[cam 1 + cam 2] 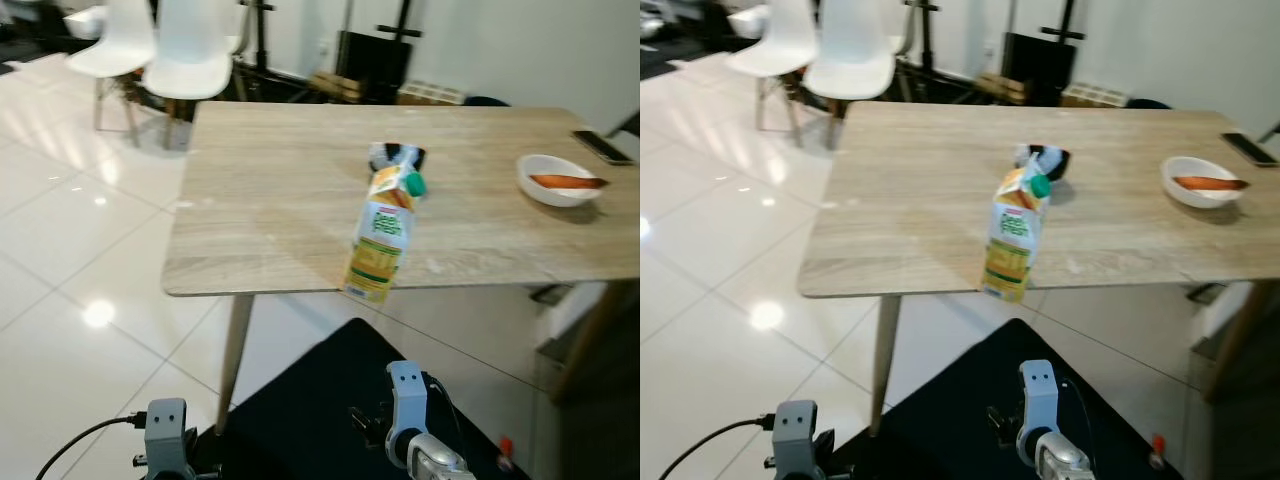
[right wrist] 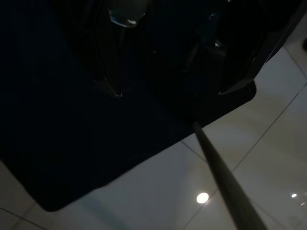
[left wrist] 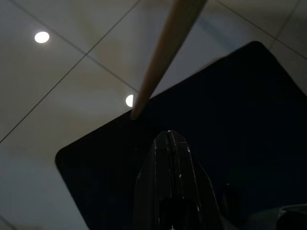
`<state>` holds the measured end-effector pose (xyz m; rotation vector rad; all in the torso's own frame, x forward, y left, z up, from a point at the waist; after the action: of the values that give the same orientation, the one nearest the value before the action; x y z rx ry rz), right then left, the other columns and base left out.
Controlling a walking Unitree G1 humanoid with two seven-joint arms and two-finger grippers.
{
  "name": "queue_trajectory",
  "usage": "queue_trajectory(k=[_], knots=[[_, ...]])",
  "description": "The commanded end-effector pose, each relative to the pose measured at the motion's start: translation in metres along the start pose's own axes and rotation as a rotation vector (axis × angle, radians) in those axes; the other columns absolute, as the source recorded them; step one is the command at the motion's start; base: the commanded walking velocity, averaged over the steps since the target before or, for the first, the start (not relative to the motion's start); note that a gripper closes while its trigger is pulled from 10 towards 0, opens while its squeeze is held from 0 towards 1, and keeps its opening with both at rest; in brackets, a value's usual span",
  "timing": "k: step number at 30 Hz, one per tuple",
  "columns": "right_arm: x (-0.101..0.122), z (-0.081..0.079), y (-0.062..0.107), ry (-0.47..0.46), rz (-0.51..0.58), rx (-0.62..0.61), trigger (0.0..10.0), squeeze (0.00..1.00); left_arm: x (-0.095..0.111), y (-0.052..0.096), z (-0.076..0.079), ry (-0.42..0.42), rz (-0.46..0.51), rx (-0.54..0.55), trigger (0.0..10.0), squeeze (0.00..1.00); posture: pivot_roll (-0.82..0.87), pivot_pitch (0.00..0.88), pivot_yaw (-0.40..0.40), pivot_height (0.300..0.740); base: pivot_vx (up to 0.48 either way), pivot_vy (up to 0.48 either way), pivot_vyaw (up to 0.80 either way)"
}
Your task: Restocking fridge
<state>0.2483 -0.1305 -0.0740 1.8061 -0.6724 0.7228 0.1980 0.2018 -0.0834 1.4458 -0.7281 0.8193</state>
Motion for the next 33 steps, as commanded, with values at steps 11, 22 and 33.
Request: queue_trajectory(k=[11,22,33], knots=[[-0.0009,0.0080,0.0022,-0.023,0.001,-0.044,10.0,0.00,-0.0032,0.0008,0.0066,-0.004,-0.007,-0.020,10.0,0.00,0.01,0.059,-0.076,0.740,0.000,0.000,0.15],[0.0002,0.0066,0.0015,-0.019,0.003,-0.036,10.0,0.00,0.0013,-0.0009,0.0092,0.001,0.015,-0.015,10.0,0.00,0.01,0.061,-0.079,0.740,0.000,-0.023,0.00],[0.0009,0.0066,0.0013,-0.019,0.004,-0.034,10.0,0.00,0.0021,-0.0018,0.0102,0.004,0.017,-0.010,10.0,0.00,0.01,0.062,-0.077,0.740,0.000,-0.315,0.00]])
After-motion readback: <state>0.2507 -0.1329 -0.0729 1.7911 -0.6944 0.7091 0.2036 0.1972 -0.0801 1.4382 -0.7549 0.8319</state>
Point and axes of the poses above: a point about 5 cm out from each wrist's last joint towards the gripper, its own y axis pointing back from the gripper into the wrist, its own x axis along the axis of the wrist's last joint, z = x × y, the point moved 3 cm from there along -y, pointing out of the wrist towards the gripper, and after that the axes turned 4 degrees about -y, right-handed, at the moved point
